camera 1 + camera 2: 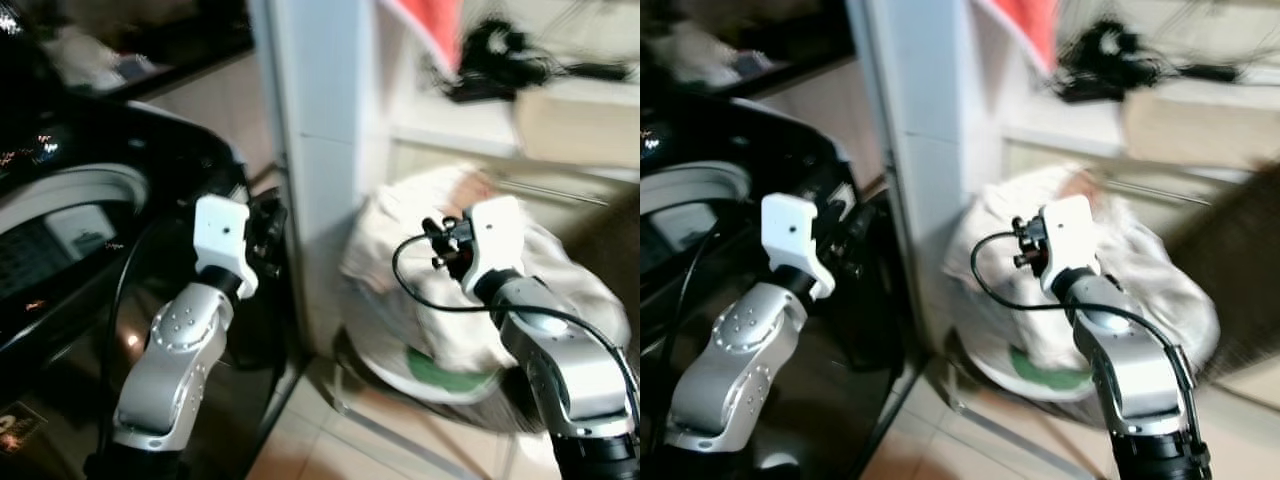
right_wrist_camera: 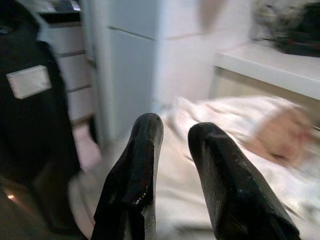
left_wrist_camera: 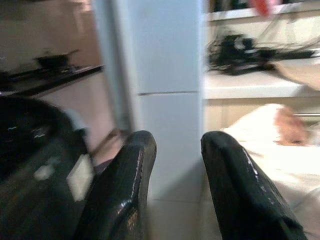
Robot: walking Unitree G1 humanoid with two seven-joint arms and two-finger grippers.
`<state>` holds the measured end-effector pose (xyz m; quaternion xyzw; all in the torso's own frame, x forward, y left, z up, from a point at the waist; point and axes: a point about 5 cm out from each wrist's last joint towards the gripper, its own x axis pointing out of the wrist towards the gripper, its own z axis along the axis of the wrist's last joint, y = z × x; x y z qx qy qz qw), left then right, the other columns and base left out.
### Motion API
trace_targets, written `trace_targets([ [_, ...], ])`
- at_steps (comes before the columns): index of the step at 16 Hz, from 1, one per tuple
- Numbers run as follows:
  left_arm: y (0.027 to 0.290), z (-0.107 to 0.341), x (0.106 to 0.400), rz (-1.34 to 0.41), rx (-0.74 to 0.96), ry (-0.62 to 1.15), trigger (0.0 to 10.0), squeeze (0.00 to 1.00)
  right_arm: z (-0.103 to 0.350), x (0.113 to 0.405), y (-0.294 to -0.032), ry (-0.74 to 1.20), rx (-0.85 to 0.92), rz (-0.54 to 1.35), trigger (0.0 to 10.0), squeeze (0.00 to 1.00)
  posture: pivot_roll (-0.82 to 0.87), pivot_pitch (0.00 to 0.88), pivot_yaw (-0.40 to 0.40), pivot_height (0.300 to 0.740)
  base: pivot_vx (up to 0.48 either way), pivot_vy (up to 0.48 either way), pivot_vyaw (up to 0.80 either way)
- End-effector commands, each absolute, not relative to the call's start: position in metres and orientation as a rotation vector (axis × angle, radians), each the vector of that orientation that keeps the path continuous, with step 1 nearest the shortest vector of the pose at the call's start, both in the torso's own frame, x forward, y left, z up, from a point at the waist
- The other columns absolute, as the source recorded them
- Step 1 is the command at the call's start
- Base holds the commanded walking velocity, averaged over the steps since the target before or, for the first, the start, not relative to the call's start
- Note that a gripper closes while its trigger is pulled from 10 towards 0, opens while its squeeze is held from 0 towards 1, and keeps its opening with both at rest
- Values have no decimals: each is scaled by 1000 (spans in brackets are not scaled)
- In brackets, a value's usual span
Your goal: Clothes washing
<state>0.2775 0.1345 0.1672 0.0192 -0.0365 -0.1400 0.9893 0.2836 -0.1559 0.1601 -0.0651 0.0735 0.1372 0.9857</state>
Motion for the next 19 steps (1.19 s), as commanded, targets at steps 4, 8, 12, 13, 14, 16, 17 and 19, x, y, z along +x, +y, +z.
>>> trace_targets([
  [4, 146, 163, 278, -217, 33, -50, 10000, 0, 163, 279, -139, 148, -144, 416, 10000, 0, -72, 0, 40, 740, 365, 0, 0],
  [8, 146, 159, 272, -200, 25, -42, 10000, 0, 161, 279, -136, 174, -150, 449, 10000, 0, -75, 0, 8, 740, 349, 0, 0],
  [12, 141, 163, 263, -298, 96, -83, 10000, 0, 157, 277, -139, 223, -123, 465, 10000, 0, -62, 0, -11, 740, 0, 0, 0],
  [13, 139, 167, 260, -345, 96, -100, 10000, 0, 157, 277, -139, 225, -116, 462, 10000, 0, -60, 0, -9, 740, 0, 0, 0],
  [14, 136, 171, 258, -399, 108, -114, 10000, 0, 158, 277, -141, 231, -107, 455, 10000, 0, -59, 0, -6, 740, 0, 0, 0],
  [16, 140, 170, 263, -391, 126, -81, 10000, 0, 159, 279, -147, 256, -77, 413, 10000, 0, -60, 0, 16, 740, 0, 0, 0],
  [17, 142, 171, 266, -382, 138, -75, 10000, 0, 160, 280, -151, 269, -82, 387, 10000, 0, -60, 0, 16, 740, 0, 0, 0],
  [19, 142, 172, 268, -384, 135, -81, 10000, 0, 159, 279, -154, 295, -114, 373, 10000, 0, -63, 0, 27, 740, 0, 0, 0],
])
